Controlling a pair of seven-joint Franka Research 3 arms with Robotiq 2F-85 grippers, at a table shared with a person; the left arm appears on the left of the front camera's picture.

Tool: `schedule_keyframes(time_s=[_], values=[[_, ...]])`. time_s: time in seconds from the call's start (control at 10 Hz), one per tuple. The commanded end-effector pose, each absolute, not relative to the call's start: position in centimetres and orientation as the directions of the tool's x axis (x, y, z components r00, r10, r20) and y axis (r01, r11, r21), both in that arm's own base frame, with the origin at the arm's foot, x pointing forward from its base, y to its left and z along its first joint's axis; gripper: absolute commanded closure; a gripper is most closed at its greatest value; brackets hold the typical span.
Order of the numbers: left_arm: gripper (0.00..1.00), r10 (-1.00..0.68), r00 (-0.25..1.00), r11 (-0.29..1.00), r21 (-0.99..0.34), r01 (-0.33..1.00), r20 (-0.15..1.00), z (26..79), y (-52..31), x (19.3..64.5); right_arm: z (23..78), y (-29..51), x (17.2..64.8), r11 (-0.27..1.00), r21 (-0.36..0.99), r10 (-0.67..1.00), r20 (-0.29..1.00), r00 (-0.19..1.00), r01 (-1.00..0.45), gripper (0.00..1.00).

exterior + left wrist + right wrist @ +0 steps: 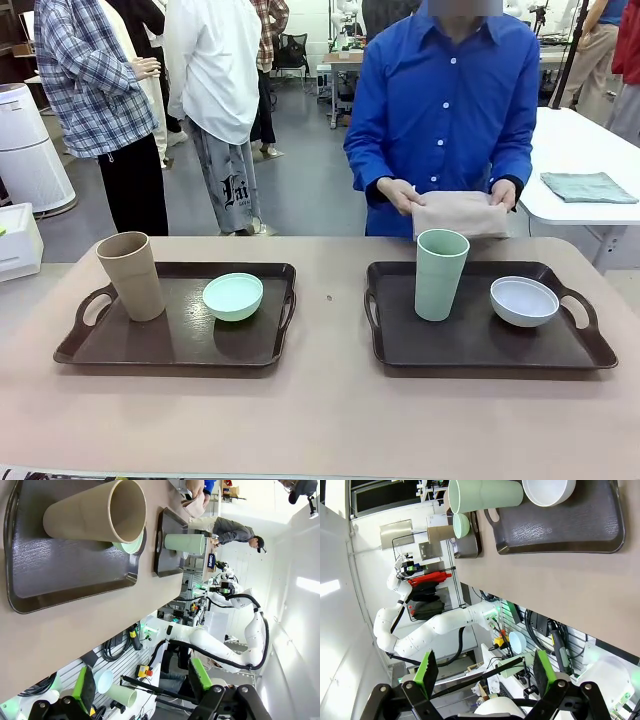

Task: Set up a tray with a mat and arrange the tableware.
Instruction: Pick up the Picnic Bowl and Reusable plastic cup from the Handle tray in front of the human's position and hold them in the air.

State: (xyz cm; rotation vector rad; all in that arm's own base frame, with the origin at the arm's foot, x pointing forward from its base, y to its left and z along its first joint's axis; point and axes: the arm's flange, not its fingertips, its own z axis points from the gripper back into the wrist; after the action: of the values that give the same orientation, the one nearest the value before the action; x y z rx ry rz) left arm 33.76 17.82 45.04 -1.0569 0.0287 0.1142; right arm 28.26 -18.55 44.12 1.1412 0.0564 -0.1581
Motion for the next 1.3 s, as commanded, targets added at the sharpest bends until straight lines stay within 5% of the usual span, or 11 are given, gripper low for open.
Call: schedule_keyframes(time_s=[0.0, 0.2, 0.5, 0.8, 1.2], values=[[0.00, 0.076, 0.995, 0.478, -0.873, -0.094, -0.066, 45.1, 17.7, 33.2, 44.0, -18.4, 27.9, 0.396, 0.907, -0.096, -0.110, 0.989, 0.140, 0.00], [0.00, 0.080, 0.994, 0.486, -0.867, -0.108, -0.078, 45.0, 17.8, 33.8, 44.1, -18.6, 28.3, 0.407, 0.900, -0.097, -0.125, 0.987, 0.154, 0.00], [0.00, 0.014, 0.987, 0.607, -0.786, 0.116, 0.157, 51.0, 14.2, 34.4, 47.9, -16.5, 29.2, 0.552, 0.813, -0.161, -0.112, 0.981, 0.183, 0.00], [0.00, -0.216, 0.880, 0.689, -0.572, 0.445, 0.424, 58.0, 5.9, 36.4, 50.3, -11.2, 31.2, 0.707, 0.674, -0.190, -0.111, 0.976, 0.214, 0.00], [0.00, -0.641, 0.542, 0.579, -0.121, 0.806, 0.544, 57.5, -9.9, 38.5, 46.1, -4.1, 34.5, 0.840, 0.435, -0.253, -0.213, 0.944, 0.323, 0.00]])
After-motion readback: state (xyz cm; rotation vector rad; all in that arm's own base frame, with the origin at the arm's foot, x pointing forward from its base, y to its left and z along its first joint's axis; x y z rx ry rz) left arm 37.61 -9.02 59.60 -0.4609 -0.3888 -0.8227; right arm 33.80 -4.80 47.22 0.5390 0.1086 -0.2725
